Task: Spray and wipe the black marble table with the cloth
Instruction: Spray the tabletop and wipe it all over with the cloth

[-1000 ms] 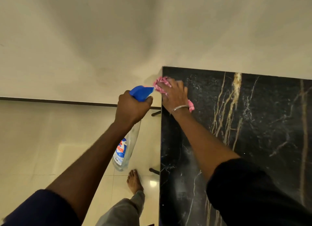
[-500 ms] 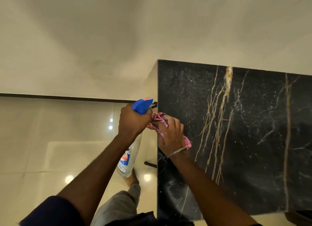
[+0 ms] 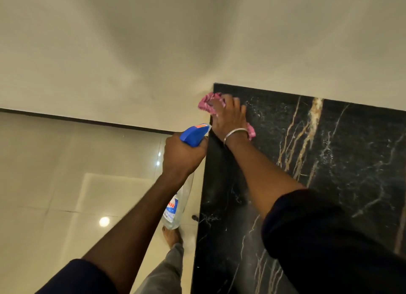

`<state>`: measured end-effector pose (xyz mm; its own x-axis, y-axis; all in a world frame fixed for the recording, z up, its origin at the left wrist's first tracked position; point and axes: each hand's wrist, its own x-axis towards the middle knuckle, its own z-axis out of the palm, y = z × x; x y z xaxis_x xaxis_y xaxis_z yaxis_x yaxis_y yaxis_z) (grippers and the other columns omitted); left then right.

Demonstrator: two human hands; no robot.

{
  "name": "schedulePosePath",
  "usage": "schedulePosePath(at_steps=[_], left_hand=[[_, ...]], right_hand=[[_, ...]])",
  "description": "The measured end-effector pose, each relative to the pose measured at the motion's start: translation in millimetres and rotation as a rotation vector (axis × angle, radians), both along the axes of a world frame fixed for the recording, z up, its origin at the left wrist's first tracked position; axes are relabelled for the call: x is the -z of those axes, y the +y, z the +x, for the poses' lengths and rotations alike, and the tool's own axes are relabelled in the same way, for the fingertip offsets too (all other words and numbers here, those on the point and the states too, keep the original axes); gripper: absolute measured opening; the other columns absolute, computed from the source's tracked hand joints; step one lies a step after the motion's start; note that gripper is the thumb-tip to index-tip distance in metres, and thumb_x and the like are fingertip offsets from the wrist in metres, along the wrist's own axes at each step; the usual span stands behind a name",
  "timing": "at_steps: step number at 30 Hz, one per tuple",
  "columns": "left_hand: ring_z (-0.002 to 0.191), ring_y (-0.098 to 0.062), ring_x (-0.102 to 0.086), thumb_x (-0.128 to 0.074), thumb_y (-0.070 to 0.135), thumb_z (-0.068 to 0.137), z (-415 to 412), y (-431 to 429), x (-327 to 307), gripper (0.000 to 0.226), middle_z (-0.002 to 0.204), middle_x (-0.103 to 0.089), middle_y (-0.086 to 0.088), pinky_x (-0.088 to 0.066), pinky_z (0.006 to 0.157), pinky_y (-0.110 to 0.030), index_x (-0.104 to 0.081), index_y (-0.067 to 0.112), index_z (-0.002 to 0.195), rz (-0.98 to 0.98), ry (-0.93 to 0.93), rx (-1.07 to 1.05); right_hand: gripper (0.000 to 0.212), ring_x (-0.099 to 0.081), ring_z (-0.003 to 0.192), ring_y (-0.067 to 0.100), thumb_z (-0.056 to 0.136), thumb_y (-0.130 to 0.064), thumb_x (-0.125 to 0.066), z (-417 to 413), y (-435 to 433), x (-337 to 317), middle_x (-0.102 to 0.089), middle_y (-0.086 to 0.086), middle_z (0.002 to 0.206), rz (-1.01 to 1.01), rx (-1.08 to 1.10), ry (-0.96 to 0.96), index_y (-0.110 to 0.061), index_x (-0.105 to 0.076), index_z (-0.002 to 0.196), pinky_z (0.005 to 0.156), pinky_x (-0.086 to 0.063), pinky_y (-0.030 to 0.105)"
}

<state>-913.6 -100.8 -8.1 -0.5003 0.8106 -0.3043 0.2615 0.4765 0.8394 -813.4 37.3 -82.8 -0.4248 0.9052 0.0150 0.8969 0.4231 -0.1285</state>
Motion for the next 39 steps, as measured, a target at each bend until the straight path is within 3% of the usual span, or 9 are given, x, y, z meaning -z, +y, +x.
schedulePosePath(at_steps=[4, 6, 9, 11, 15, 22, 31, 39], left_hand=[[0.053, -0.013, -0.051, -0.069, 0.027, 0.085, 4.8, -6.1, -5.9, 0.027, 0.061, -0.049, -0.002, -0.046, 0.057, -0.021, -0.047, 0.029, 0.071, 0.000, 0.027, -0.058], [0.054, -0.014, -0.052, -0.069, 0.026, 0.085, 5.5, -14.4, -8.2, 0.028, 0.060, -0.049, -0.001, -0.049, 0.058, -0.023, -0.046, 0.031, 0.071, 0.007, 0.034, -0.085], [0.053, -0.012, -0.049, -0.068, 0.026, 0.086, 9.7, -36.6, -11.2, 0.019, 0.061, -0.046, 0.004, -0.042, 0.055, -0.012, -0.051, 0.023, 0.081, -0.003, 0.077, -0.087], [0.053, -0.012, -0.048, -0.068, 0.027, 0.087, 12.3, -53.2, -10.6, 0.018, 0.061, -0.046, 0.005, -0.040, 0.055, -0.010, -0.052, 0.017, 0.088, -0.018, 0.095, -0.079], [0.051, -0.011, -0.047, -0.069, 0.026, 0.086, 18.9, -89.9, -11.8, 0.019, 0.059, -0.045, 0.004, -0.041, 0.055, -0.015, -0.053, 0.016, 0.084, -0.009, 0.124, -0.037], [0.052, -0.010, -0.045, -0.069, 0.027, 0.087, 30.4, -169.0, -18.8, 0.021, 0.061, -0.044, 0.007, -0.036, 0.054, -0.010, -0.051, 0.016, 0.088, 0.025, 0.110, 0.032], [0.052, -0.010, -0.043, -0.068, 0.024, 0.087, 40.1, -273.2, -17.6, 0.019, 0.059, -0.042, 0.005, -0.036, 0.053, -0.008, -0.052, 0.015, 0.086, 0.032, 0.098, 0.093], [0.052, -0.013, -0.044, -0.068, 0.023, 0.087, 50.8, -320.4, -20.3, 0.018, 0.058, -0.044, 0.004, -0.039, 0.050, -0.006, -0.054, 0.013, 0.086, 0.060, 0.073, 0.108]], right_hand=[[0.045, -0.038, 0.123, 0.037, 0.085, -0.019, -0.053, -6.3, 37.9, -1.6, -0.041, 0.015, 0.134, -0.002, -0.044, -0.022, -0.025, -0.047, 0.129, 0.096, -0.035, 0.050], [0.044, -0.038, 0.123, 0.037, 0.085, -0.020, -0.054, -7.0, 41.0, -1.7, -0.041, 0.016, 0.134, 0.006, -0.047, -0.012, -0.024, -0.047, 0.128, 0.096, -0.036, 0.050], [0.044, -0.042, 0.117, 0.036, 0.083, -0.020, -0.056, -0.1, 19.4, -0.6, -0.044, 0.015, 0.129, 0.021, -0.060, 0.001, -0.024, -0.049, 0.126, 0.091, -0.037, 0.048], [0.042, -0.044, 0.112, 0.035, 0.082, -0.021, -0.057, 5.4, -8.3, 0.9, -0.046, 0.014, 0.125, 0.030, -0.067, 0.008, -0.023, -0.051, 0.124, 0.088, -0.038, 0.046], [0.037, -0.047, 0.104, 0.031, 0.082, -0.024, -0.059, 19.0, -78.1, 2.6, -0.049, 0.011, 0.120, 0.024, -0.074, 0.022, -0.024, -0.053, 0.118, 0.083, -0.040, 0.043], [0.033, -0.051, 0.105, 0.032, 0.081, -0.023, -0.066, 38.0, -222.4, 4.6, -0.055, 0.012, 0.121, -0.029, -0.043, 0.065, -0.022, -0.059, 0.113, 0.086, -0.043, 0.047], [0.049, -0.052, 0.102, 0.029, 0.073, -0.023, -0.074, 71.6, -390.1, 0.4, -0.056, 0.006, 0.118, -0.067, -0.051, 0.124, -0.031, -0.042, 0.110, 0.081, -0.043, 0.043], [0.057, -0.056, 0.102, 0.029, 0.069, -0.021, -0.077, 82.3, -463.1, -0.5, -0.060, 0.007, 0.118, -0.049, 0.005, 0.169, -0.028, -0.046, 0.116, 0.082, -0.046, 0.043]])
